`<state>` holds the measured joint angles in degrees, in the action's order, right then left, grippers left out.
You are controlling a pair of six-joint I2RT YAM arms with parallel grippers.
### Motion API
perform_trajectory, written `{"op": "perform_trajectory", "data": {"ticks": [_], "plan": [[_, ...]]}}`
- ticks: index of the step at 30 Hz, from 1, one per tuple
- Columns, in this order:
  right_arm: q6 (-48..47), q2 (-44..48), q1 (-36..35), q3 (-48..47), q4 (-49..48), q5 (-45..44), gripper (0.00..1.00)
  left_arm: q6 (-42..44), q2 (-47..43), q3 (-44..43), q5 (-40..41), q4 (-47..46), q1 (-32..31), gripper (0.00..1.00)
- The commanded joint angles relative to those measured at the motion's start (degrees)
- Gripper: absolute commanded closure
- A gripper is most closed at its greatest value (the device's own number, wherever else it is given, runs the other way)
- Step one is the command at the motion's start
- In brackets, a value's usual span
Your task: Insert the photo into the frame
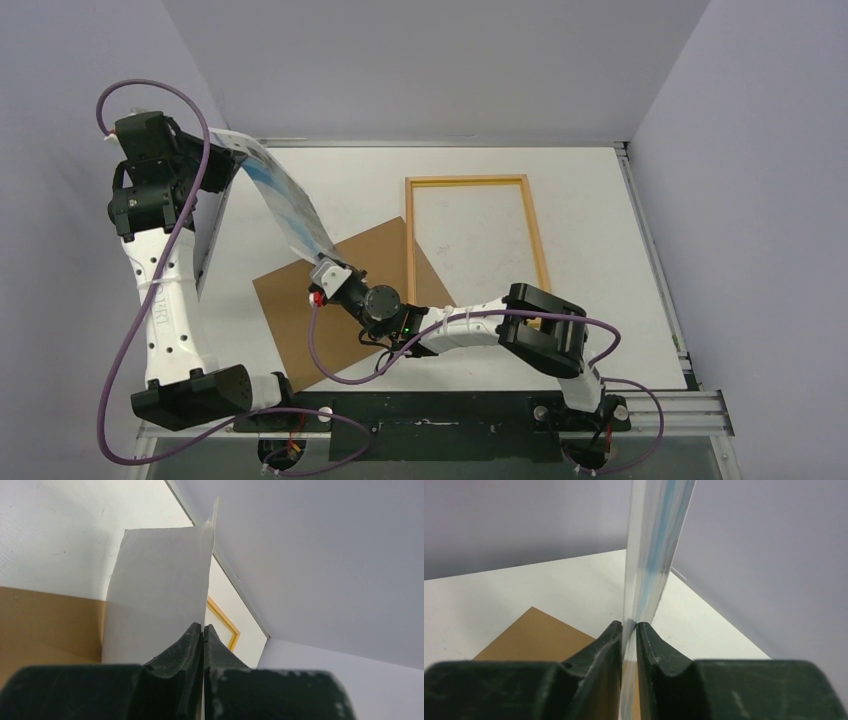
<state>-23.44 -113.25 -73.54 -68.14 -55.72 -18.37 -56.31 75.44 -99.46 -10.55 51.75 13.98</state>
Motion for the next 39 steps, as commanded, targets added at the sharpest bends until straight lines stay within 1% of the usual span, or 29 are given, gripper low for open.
{"op": "perform_trajectory", "data": {"ticks": [1, 3, 5, 7, 8, 10, 12, 13, 15, 21, 25, 27, 31, 37, 39], "plan": [[0.8, 1.2, 0.3, -1.2, -5.0, -1.6, 0.9, -0.5, -2.0, -0.2, 1.1, -0.8, -0.2, 1.0], [1.5, 2.1, 0.6, -0.6, -5.7, -1.7, 1.0, -0.6, -2.3, 0.3, 0.4, -1.4, -0.2, 1.0], [3.7, 4.2, 1.5, -0.1, -4.1, -0.3, 1.0, -0.6, -2.5, 1.0, -0.6, -2.2, -0.2, 1.0], [7.1, 6.9, 3.0, 0.3, 0.1, 3.8, 1.0, -0.6, -2.9, 1.9, -1.4, -3.9, -0.1, 1.0], [8.3, 8.3, 3.9, 0.8, 1.7, 5.8, 1.0, -0.5, -2.9, 2.1, -2.0, -4.6, 0.0, 0.94], [10.7, 11.0, 5.3, 1.8, 4.3, 8.7, 1.0, 0.5, -2.4, 1.3, -2.6, -5.2, 0.1, 0.67], [13.0, 14.1, 6.9, 2.4, 7.9, 11.9, 1.0, 1.8, -1.8, -0.1, -3.2, -5.6, 0.1, 0.48], [14.2, 16.0, 8.1, 2.4, 10.0, 13.8, 1.0, 2.6, -1.7, -0.5, -3.6, -6.3, 0.1, 0.42], [15.4, 18.9, 9.5, 2.1, 13.4, 16.6, 1.0, 4.1, -1.7, -0.8, -4.9, -8.3, 0.2, 0.36], [12.4, 25.1, 11.5, -2.6, 27.5, 20.7, 1.0, 6.4, -1.7, -0.6, -12.3, -16.7, 0.1, 0.33], [14.0, 27.3, 14.5, -5.9, 34.9, 23.1, 1.0, 6.9, -3.0, 1.2, -16.3, -22.8, 0.1, 0.32], [14.1, 28.0, 16.0, -7.3, 38.8, 24.6, 1.0, 7.6, -3.7, 1.6, -17.8, -25.5, 0.2, 0.29], [14.6, 29.0, 18.5, -9.7, 45.1, 27.8, 1.0, 10.9, -3.4, -2.2, -20.0, -25.9, 0.3, 0.25], [15.2, 31.0, 22.1, -11.7, 50.4, 29.8, 1.0, 14.7, -3.6, -5.6, -21.6, -26.1, 0.3, 0.2], [16.6, 30.8, 23.4, -15.4, 57.8, 29.8, 1.0, 15.8, -3.8, -5.9, -21.9, -26.0, 0.3, 0.19]]}}
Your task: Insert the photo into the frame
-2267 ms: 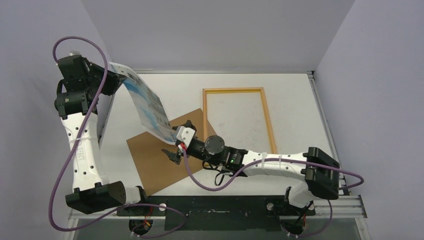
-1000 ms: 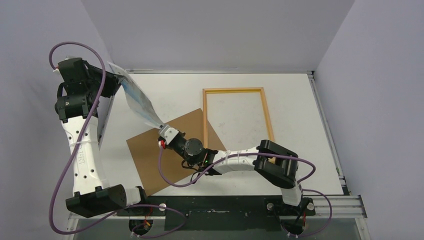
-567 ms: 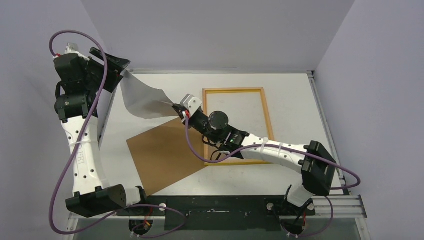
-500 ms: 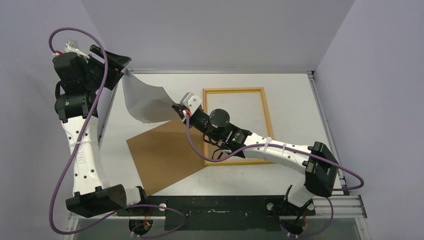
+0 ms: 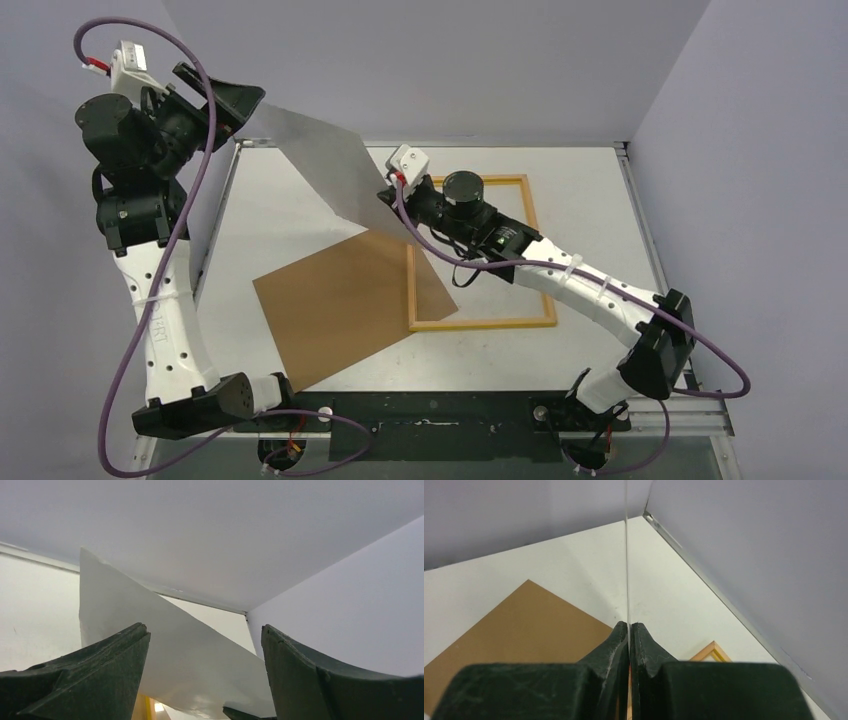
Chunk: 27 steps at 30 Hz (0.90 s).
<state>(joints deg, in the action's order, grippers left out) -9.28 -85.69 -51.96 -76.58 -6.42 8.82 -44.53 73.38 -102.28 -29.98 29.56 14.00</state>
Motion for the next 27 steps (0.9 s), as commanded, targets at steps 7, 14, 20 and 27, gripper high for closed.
{"op": "perform_trajectory", "data": {"ticks": [7, 14, 20, 27], "plan": [[11.2, 0.0, 8.0, -19.5, 27.6, 1.8, 1.0, 3.7, -1.0, -0.7, -2.4, -2.7, 0.3, 0.19], [31.3, -5.1, 21.6, -24.2, 39.5, 12.5, 1.0, 5.3, 2.7, -0.4, -5.0, 5.3, -0.1, 0.2], [43.6, -8.6, 35.3, -21.1, 43.9, 33.8, 1.0, 7.6, 2.8, 5.5, -5.3, 6.5, -0.6, 0.2], [36.8, -15.2, 44.8, -20.2, 55.6, 37.8, 1.0, 11.2, 6.2, 9.5, -3.3, 9.3, -6.9, 0.2]]}}
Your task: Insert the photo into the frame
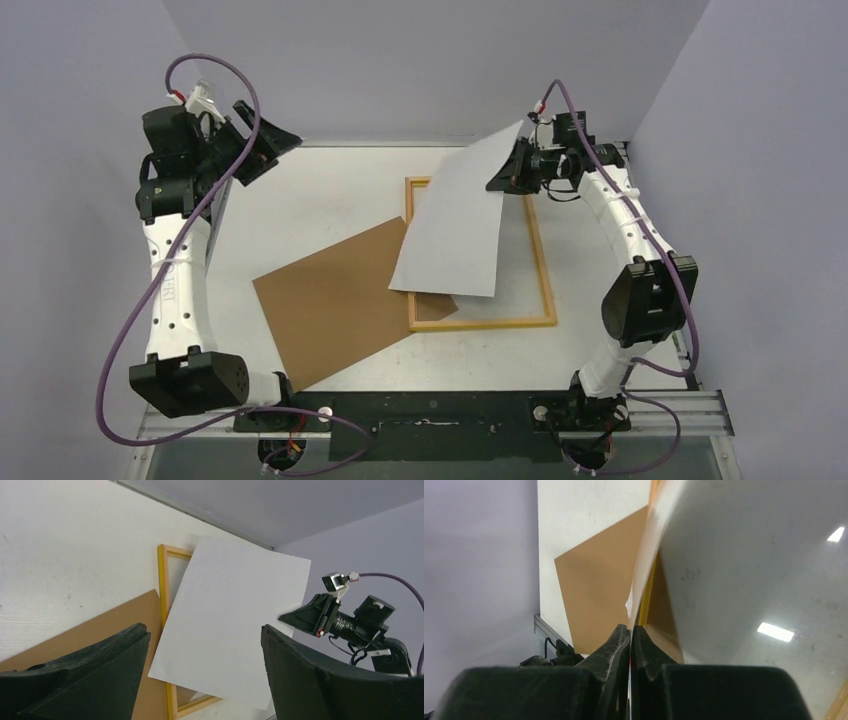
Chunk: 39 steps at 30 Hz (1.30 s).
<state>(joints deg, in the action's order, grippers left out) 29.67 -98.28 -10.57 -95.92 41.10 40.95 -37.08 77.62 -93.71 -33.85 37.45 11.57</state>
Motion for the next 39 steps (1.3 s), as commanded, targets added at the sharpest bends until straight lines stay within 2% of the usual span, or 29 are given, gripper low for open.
{"op": "perform_trajectory", "data": {"ticks": [1, 3, 7, 13, 18, 22, 32, 39], "plan": [[-5.6, -3.9, 4.0, -1.8, 11.0, 3.2, 1.0, 4.6, 3.0, 1.1, 1.7, 2.3, -6.3, 0.2], [-11.0, -7.6, 4.7, -3.9, 16.4, -2.7, 1.0, 6.3, 5.1, 1.5, 3.2, 3.4, -9.4, 0.2], [-16.8, -13.6, 5.4, -7.4, 24.4, -7.5, 1.0, 6.1, 8.5, 4.1, 2.7, 1.0, -12.9, 0.2], [-19.6, -15.3, 7.7, -7.0, 26.2, -13.7, 1.0, 4.2, 13.1, 7.9, 1.0, -4.9, -16.8, 0.2], [-21.9, -19.2, 8.4, -11.0, 28.2, -13.7, 1.0, 4.4, 19.4, 6.9, 0.4, -7.1, -20.2, 0.21], [-21.3, -20.6, 8.4, -11.9, 25.9, -13.5, 1.0, 4.9, 23.6, 5.6, 0.9, -8.1, -22.1, 0.24], [-22.6, -19.0, 7.3, -7.6, 16.1, -12.4, 1.0, 5.1, 32.8, 3.7, -1.2, -10.7, -24.4, 0.29], [-25.5, -21.6, 6.2, -9.2, 16.4, -9.5, 0.98, 7.1, 38.2, 0.6, -2.3, -8.4, -25.5, 0.3]]}}
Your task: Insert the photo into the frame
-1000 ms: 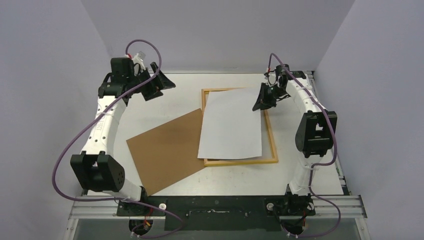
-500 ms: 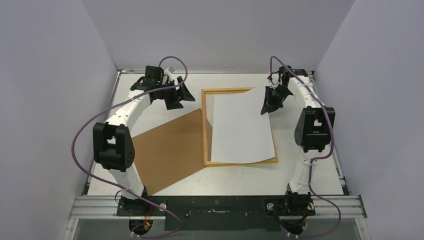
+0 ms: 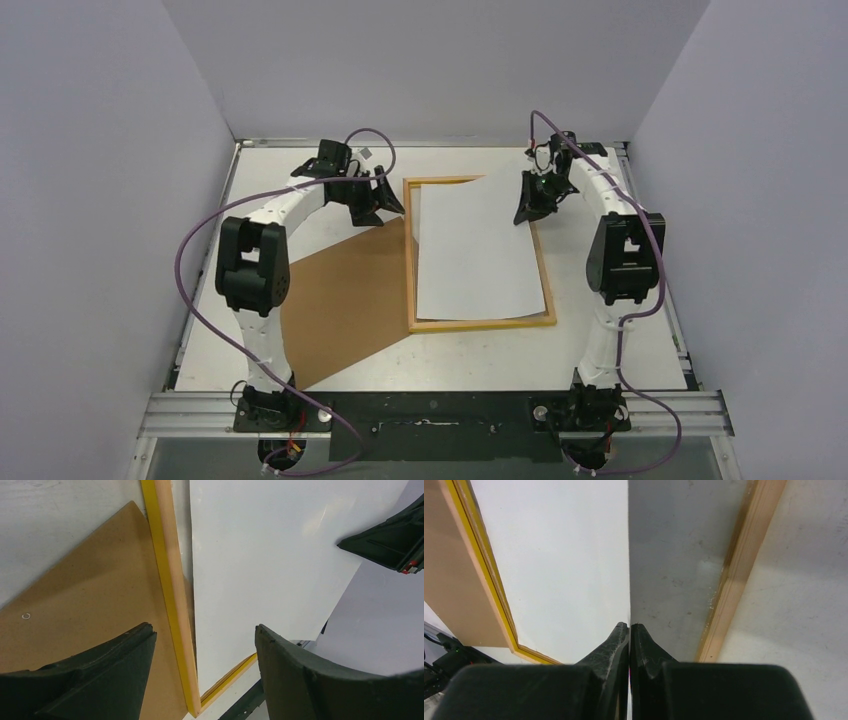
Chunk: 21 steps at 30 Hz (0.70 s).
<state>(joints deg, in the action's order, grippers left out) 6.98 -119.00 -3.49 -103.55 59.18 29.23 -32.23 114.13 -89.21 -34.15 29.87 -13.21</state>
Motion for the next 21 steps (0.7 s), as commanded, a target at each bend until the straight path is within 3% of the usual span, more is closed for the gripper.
{"op": "perform_trajectory", "data": {"ticks": [1, 15, 21], "plan": [[-3.4, -1.1, -1.1, -1.7, -1.6, 2.7, 0.96, 2.6, 2.3, -4.3, -1.8, -0.5, -0.7, 0.3], [-4.1, -5.4, -1.9, -5.3, 0.2, 4.2, 0.86, 4.5, 8.3, -7.0, -1.7, 2.6, -1.9, 0.3], [-3.2, -5.8, -2.1, -5.9, -0.3, 3.3, 0.76, 4.7, 9.0, -7.5, -2.0, 2.8, -2.0, 0.3]]}}
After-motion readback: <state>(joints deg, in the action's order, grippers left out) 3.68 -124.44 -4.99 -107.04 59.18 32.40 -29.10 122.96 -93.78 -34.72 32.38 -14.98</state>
